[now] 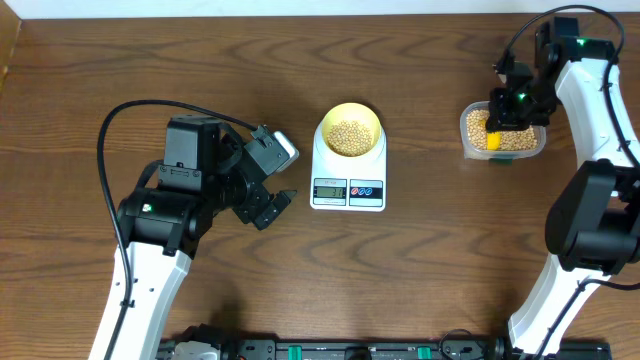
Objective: Scoop item into bowl and weigh 50g on scale
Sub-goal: 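Dip the scoop into the soybeans and lift a second scoopful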
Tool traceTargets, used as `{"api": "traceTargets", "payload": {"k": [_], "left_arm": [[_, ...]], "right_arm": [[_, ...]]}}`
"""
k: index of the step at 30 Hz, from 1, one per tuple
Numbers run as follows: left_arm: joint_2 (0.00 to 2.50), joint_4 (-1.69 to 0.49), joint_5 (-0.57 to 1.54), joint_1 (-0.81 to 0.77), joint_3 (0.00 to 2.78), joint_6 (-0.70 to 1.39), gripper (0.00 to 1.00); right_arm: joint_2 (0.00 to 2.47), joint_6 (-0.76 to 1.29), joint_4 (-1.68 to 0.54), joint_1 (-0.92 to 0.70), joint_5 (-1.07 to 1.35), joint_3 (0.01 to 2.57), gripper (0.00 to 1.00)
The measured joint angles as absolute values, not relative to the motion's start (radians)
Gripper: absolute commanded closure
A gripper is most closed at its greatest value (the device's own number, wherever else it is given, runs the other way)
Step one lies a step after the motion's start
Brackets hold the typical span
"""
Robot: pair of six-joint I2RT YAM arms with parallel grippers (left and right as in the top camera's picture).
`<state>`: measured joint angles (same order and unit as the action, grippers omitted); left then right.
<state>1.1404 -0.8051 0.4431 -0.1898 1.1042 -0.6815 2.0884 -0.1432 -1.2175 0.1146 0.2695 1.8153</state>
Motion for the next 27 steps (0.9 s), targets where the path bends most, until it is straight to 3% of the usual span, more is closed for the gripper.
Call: {"api": "traceTargets", "payload": {"k": [27], "left_arm": [[1.140, -0.805, 0.443, -0.190, 1.104, -0.682, 0.06]], "right_arm": [[2.088, -0.117, -1.233, 0.437, 0.672, 1.821, 0.99]]}}
